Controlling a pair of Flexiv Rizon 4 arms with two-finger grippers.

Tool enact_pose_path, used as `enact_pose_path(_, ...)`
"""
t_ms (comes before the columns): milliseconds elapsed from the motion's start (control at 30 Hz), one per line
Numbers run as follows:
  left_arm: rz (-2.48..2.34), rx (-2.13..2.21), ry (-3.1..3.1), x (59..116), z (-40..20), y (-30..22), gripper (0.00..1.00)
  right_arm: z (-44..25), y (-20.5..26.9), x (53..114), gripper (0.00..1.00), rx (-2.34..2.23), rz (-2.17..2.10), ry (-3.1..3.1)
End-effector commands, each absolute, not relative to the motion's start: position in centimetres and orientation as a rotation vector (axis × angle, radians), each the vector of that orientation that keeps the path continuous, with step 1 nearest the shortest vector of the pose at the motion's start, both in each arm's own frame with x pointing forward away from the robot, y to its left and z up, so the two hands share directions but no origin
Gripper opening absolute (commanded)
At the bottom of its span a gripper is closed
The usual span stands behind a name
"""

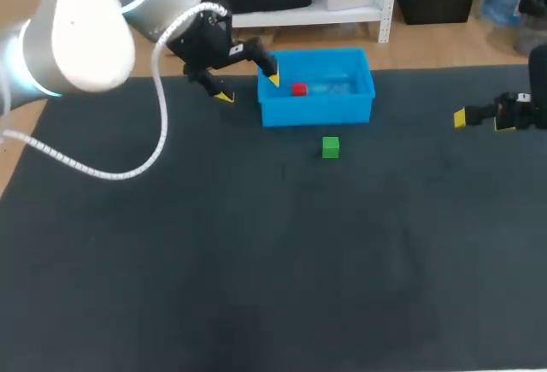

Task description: Use the left arm to pick the red cube and place it into the blue plastic box first, then use the right arm to grasp the green cube and put it into the same blue plastic box after the first action is fully finished.

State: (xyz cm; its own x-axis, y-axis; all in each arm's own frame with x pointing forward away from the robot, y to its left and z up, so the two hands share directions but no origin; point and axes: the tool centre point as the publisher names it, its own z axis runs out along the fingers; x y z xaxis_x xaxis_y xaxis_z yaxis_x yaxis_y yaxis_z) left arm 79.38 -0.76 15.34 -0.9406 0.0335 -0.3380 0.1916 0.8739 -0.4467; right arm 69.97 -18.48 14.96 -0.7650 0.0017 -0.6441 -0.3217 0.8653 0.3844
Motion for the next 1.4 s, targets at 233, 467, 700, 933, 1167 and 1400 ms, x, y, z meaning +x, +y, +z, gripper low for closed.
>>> enact_pose_path(233,-0.699,0.115,2.594,77.8,15.0,0.2,1.00,15.0,-18.5,70.0,1.00,-0.232,0.639,2.372)
enact_pose_path(467,-0.696,0.104,2.605,76.8,14.9,1.0,1.00,15.0,-18.5,70.0,1.00,-0.232,0.639,2.372)
enact_pose_path(700,-0.697,0.090,2.609,76.2,14.8,1.5,1.00,15.0,-18.5,70.0,1.00,-0.232,0.639,2.372)
enact_pose_path(933,-0.698,0.078,2.607,75.7,14.8,2.0,1.00,15.0,-18.5,70.0,1.00,-0.232,0.639,2.372)
enact_pose_path(1167,-0.666,0.079,2.624,75.3,14.8,2.4,1.00,15.0,-18.5,70.0,1.00,-0.232,0.639,2.372)
enact_pose_path(1400,-0.666,0.079,2.624,75.3,14.8,2.4,1.00,15.0,-18.5,70.0,1.00,-0.232,0.639,2.372)
